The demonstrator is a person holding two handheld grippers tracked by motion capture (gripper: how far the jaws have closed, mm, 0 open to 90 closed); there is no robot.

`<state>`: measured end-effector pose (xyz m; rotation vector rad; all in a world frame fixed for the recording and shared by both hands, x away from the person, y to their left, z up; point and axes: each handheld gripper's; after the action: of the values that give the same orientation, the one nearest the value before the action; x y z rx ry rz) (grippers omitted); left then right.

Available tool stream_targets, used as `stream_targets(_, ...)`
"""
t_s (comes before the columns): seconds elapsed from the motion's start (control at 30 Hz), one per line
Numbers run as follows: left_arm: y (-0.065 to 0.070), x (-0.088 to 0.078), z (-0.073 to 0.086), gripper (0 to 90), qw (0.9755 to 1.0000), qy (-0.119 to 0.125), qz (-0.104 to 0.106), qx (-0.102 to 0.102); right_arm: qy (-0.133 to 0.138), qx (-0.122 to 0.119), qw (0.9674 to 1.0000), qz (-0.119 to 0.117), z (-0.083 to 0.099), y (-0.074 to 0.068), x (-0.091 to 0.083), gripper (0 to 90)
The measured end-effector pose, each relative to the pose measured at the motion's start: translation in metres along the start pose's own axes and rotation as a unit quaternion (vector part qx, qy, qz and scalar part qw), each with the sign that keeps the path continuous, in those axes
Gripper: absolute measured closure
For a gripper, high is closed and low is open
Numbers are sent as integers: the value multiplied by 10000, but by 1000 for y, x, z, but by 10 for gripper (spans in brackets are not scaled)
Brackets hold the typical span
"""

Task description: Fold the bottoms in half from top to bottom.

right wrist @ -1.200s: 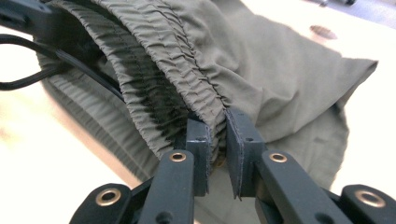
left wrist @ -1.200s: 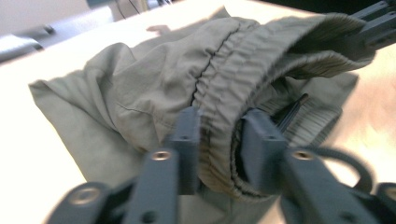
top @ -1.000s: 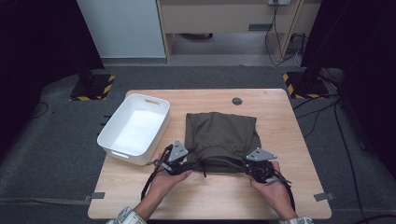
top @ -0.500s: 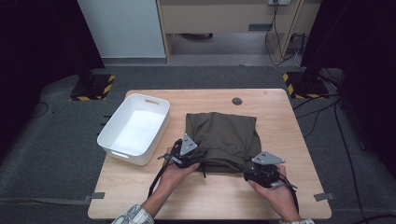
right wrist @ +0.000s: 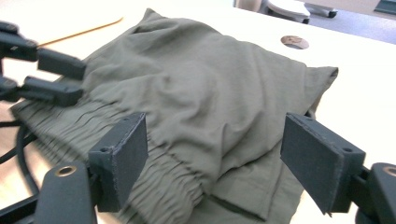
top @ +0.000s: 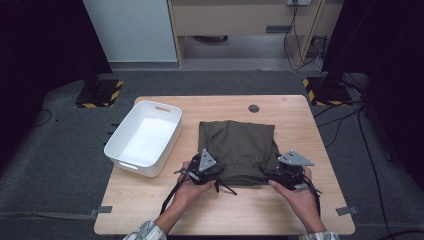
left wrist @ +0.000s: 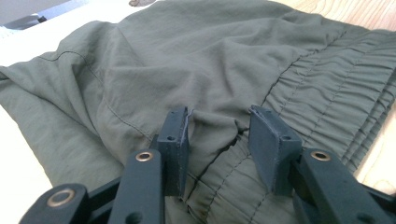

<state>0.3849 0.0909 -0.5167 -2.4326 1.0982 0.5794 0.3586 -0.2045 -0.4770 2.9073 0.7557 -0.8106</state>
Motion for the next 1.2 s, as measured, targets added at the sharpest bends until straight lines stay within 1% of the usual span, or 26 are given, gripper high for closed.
stream_targets(0.03,0,0,0,575,10000,3,3,0,30,0,10000,25,0,2,2,220)
stream_targets(0.1,-1,1,0,574,10000,0,20,-44,-43,0,10000,42,-1,4,7,209)
stream_targets(0.13,-1,2,1,574,10000,-9,28,-20,-27,-18,10000,53,-1,5,9,206)
stream_targets(0.17,-1,2,2,574,10000,-6,31,-17,-71,14,10000,1,-1,6,14,202)
stream_targets(0.23,-1,3,3,574,10000,-9,51,-47,-121,-43,9999,-36,-3,7,21,195)
stream_targets(0.3,-1,4,3,575,10000,-13,65,-40,-105,-87,9999,-4,-7,8,30,308)
stream_targets(0.33,-1,4,4,575,10000,-14,69,-41,-100,-120,9999,4,-8,8,34,336)
stream_targets(0.4,-1,5,5,575,10000,-2,68,-29,-127,-100,9999,-53,-10,9,44,409)
stream_targets(0.43,0,5,5,576,10000,-1,71,-34,-181,-132,9997,-95,-10,9,48,438)
stream_targets(0.47,0,5,5,576,10000,-6,75,-43,-308,-165,9993,-151,-10,7,54,458)
stream_targets(0.53,0,5,5,579,10000,-16,86,-41,-531,-237,9982,-162,-7,4,61,504)
stream_targets(0.6,1,5,5,582,10000,-38,85,-27,-778,-361,9960,-255,-2,1,67,525)
stream_targets(0.7,2,4,4,586,9999,-73,90,-9,-987,-388,9940,-281,5,-1,71,555)
stream_targets(0.87,6,2,4,587,9998,-118,166,4,-1172,-430,9918,-280,10,-4,72,574)
stream_targets(0.93,8,1,5,587,9997,-118,192,15,-1256,-364,9909,-303,12,-5,70,574)
stream_targets(1.03,13,-2,4,586,9996,-142,239,32,-1312,-365,9901,-340,16,-5,65,576)
stream_targets(1.07,13,-2,4,586,9996,-142,239,32,-1343,-376,9896,-362,18,-5,62,576)
stream_targets(1.1,18,-3,4,586,9994,-145,295,76,-1368,-397,9891,-382,19,-5,59,576)
stream_targets(1.17,22,-4,3,586,9993,-133,342,98,-1419,-444,9881,-398,21,-4,54,576)
stream_targets(1.2,25,-5,3,586,9992,-126,377,102,-1412,-421,9882,-410,22,-4,52,576)
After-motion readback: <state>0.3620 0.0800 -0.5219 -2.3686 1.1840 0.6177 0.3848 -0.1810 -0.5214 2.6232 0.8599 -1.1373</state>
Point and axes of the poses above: each handheld gripper's, and its own axes: x roughly forward along the jaws, z roughly out of its underside, y roughly to its right, and after that the axes turned 7 degrees about x, right-handed
